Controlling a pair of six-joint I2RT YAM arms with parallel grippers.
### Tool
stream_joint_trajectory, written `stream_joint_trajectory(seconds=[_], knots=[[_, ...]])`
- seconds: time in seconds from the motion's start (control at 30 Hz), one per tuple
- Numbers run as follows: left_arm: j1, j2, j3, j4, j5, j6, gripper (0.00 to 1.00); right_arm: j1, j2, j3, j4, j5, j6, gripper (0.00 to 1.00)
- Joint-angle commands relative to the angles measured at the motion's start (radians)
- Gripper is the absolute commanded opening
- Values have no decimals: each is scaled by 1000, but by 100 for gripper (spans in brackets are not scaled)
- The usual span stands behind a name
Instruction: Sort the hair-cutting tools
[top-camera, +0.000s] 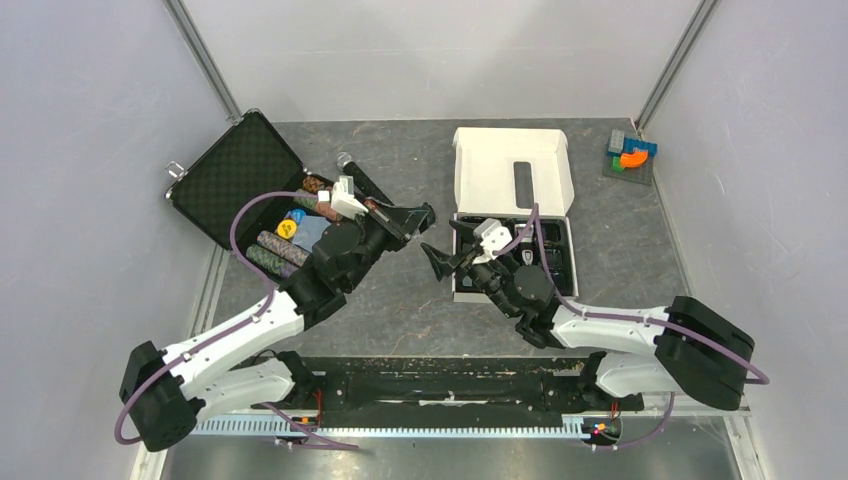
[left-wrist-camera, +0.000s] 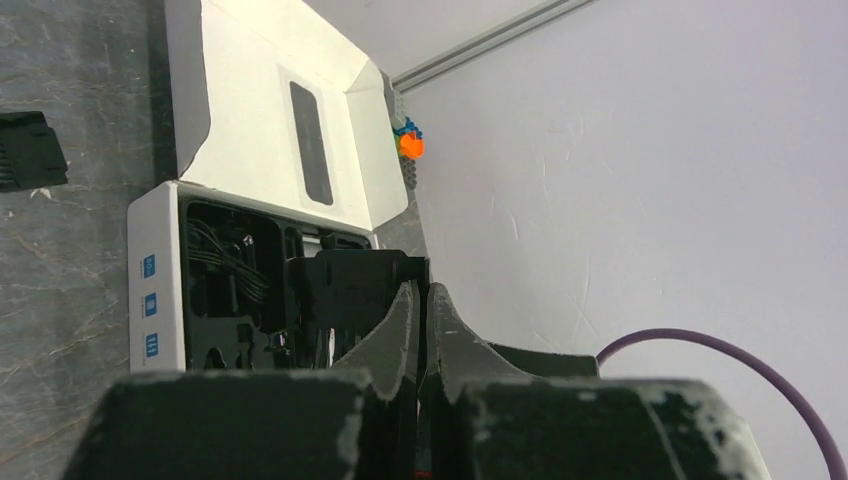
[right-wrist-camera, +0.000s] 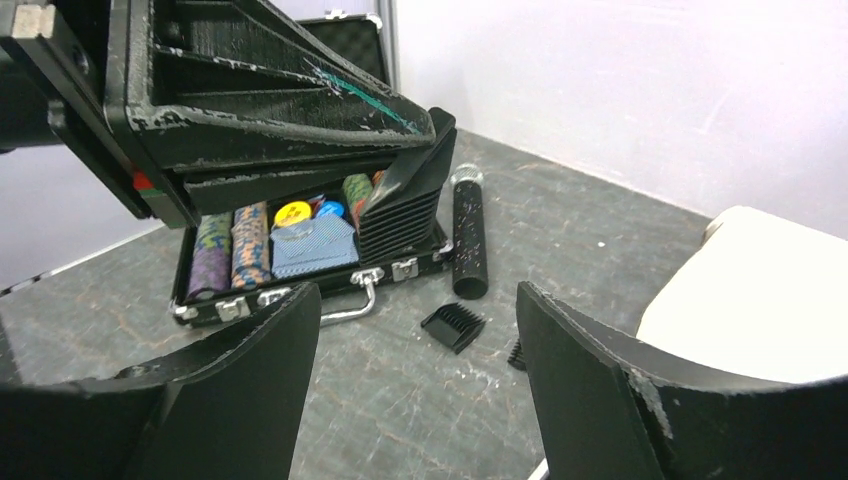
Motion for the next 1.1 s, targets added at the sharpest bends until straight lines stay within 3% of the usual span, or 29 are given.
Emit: stream_joint_trajectory(seconds=[0.0,0.3,0.73,1.07], knots=[[-29,-9,-13,95,-106,-34,2,48,34,-2,209,153,-103,74],[-61,-5,-25,146,-126,-29,2,86,113,35,319,297,-126,69],[-84,-1,-42,187,-142,-26,2,103,138,54,357,176,-159,66],[-89,-8,-48,198,-124,-40,2,104,170,68,427,295,-180,62]])
